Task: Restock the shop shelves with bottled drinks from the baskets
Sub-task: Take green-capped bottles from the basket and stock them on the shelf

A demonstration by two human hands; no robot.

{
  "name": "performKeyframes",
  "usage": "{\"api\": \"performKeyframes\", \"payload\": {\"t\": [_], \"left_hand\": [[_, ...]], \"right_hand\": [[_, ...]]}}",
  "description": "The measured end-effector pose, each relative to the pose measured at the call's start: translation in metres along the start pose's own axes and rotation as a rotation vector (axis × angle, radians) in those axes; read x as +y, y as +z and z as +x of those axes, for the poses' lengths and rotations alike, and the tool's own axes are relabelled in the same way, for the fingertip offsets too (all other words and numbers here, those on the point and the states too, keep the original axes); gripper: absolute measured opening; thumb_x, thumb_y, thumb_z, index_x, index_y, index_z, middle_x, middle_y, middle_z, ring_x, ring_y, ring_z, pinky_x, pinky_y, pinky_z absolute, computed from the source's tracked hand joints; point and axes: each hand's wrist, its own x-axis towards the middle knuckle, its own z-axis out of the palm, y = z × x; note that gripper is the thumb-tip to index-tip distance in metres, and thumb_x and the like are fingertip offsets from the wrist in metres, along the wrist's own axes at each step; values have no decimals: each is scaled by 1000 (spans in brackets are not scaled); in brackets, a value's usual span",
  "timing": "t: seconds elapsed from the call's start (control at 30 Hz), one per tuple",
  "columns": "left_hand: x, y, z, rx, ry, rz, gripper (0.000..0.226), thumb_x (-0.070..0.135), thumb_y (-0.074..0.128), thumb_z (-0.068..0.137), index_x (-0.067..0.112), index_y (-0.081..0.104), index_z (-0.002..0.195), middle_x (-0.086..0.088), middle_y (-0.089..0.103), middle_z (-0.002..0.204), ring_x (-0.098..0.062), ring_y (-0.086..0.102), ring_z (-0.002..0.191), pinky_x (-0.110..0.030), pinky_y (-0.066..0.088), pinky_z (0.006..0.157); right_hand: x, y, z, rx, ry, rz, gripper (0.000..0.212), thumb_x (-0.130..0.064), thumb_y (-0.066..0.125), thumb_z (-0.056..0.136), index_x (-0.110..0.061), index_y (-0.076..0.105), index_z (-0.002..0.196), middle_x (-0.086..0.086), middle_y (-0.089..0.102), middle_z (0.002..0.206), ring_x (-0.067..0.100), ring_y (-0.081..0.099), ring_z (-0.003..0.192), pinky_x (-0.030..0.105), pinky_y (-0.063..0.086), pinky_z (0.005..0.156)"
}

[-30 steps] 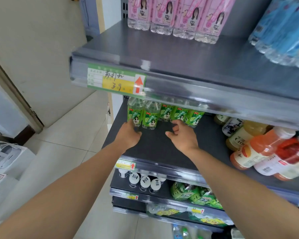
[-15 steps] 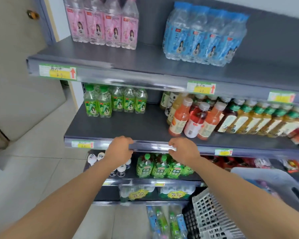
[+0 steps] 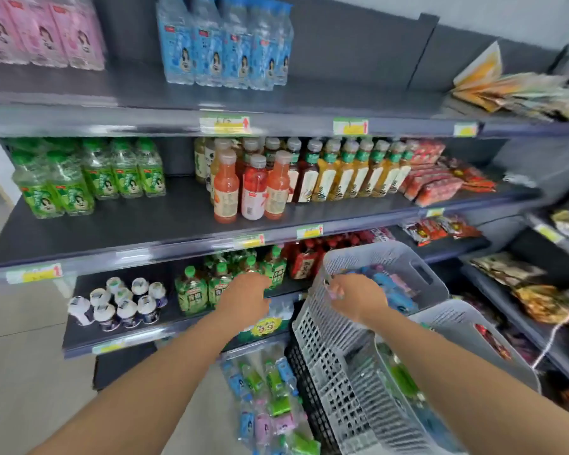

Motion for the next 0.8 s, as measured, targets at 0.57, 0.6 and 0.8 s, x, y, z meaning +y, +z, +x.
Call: {"api": "performKeyframes", "payload": {"t": [0.57,0.6,0.8], "left_hand": [[237,157,62,-233,195,17,27,16,55,93,8,61,118,-12,61,113,-29,58,103,-39,51,84],[248,167,67,-246,193,23,25,17,56,93,7,61,115,-12,61,111,-29,59,103,-39,50,84],[291,241,86,-360,98,14,25,15,56,91,8,62,114,-11,61,111,-28,58,104,-41,52,87]], "right_hand": [[276,62,-73,-141,301,85,30,-25,55,86,-25,61,116,-3,63,118,23,60,110,34,53,85],[291,67,-73,-150,304,86,31,-27,55,86,-25,61,117,-2,64,118,23,60,110,34,53,84],[361,98,-65,-221,328,63,30,-29,54,87,-26,60,117,0,62,120,24,59,112,36,53,85]]}}
